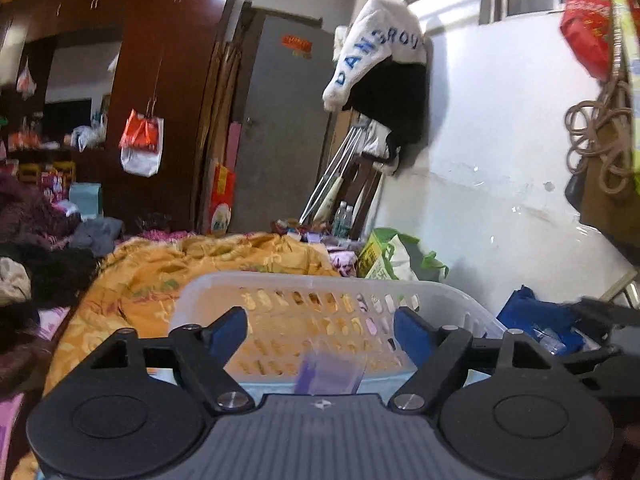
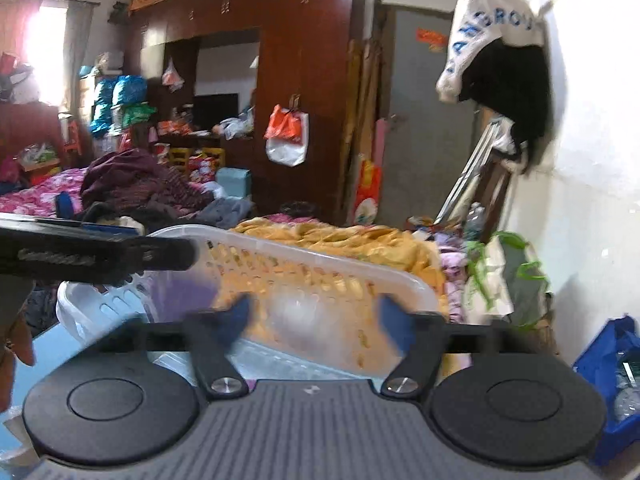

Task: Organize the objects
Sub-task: 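Move both held items over the white basket and open both grippers, then grasp the white wrapped pack with the left gripper while the right grasps a purple barcoded box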

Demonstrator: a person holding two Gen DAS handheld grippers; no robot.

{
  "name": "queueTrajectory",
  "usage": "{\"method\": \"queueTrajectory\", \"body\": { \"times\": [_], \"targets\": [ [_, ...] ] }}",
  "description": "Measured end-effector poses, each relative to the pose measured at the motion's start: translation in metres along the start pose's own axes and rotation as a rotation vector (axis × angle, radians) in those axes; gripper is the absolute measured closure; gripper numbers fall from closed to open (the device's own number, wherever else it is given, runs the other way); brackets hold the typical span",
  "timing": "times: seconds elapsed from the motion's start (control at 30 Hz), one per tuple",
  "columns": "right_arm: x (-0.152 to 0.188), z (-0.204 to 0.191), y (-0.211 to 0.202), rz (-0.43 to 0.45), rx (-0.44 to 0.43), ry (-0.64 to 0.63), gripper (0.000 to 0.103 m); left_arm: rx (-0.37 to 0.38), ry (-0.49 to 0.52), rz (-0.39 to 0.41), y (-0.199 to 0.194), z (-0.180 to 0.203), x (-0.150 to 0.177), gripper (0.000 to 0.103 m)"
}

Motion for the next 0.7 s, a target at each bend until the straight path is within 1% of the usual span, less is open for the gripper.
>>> {"method": "queueTrajectory", "body": {
  "times": [0.03,0.1,0.2,0.27,0.33,0.4,0.43,0.5,0.53,0.57,0.6,0.63,0.7],
  "targets": [
    [0.007,0.004,-0.016,0.026,-0.005,0.015,0.003,0.017,0.007,0.014,-0.012,0.001,0.004,0.02],
    [0.023,0.012,-0.041,0.047,-0.022,0.049,0.0,0.053,0.005,0.031,-0.044,0.0,0.019,0.02],
    [0.07,0.022,-0.085,0.059,-0.08,0.122,0.0,0.086,0.025,0.025,-0.089,-0.006,0.057,0.02],
    [0.103,0.024,-0.108,0.063,-0.11,0.158,0.0,0.091,0.003,0.027,-0.11,-0.017,0.082,0.02],
    [0.128,0.021,-0.121,0.043,-0.109,0.174,0.0,0.11,-0.052,0.034,-0.123,-0.029,0.101,0.02],
    [0.14,0.014,-0.129,0.044,-0.154,0.195,0.001,0.126,-0.099,0.022,-0.124,-0.038,0.111,0.02],
    [0.143,0.008,-0.132,0.05,-0.179,0.183,0.005,0.12,-0.116,0.016,-0.122,-0.041,0.115,0.02],
    [0.145,0.001,-0.126,0.03,-0.158,0.153,0.01,0.1,-0.114,0.002,-0.117,-0.046,0.118,0.02],
    [0.148,-0.003,-0.122,0.015,-0.153,0.136,0.014,0.089,-0.116,-0.004,-0.114,-0.048,0.119,0.02],
    [0.15,-0.006,-0.118,0.002,-0.166,0.13,0.017,0.081,-0.125,-0.01,-0.113,-0.051,0.122,0.02],
    [0.153,-0.009,-0.114,-0.013,-0.179,0.134,0.021,0.079,-0.135,-0.019,-0.11,-0.052,0.125,0.02],
    [0.158,-0.013,-0.113,-0.025,-0.184,0.131,0.023,0.083,-0.138,-0.026,-0.109,-0.052,0.127,0.02],
    [0.16,-0.022,-0.107,-0.032,-0.163,0.096,0.023,0.086,-0.128,-0.037,-0.105,-0.051,0.131,0.02]
  ]
}}
Point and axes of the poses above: each gripper's, at about its wrist camera, not at the fingertips, and y roughly the way its jaws point, z to its right, x to its underside, the point moved 7 cm from there along y, roughly the way its jaws point, and after that the axes turned 8 degrees about x, right-handed, at the moved point
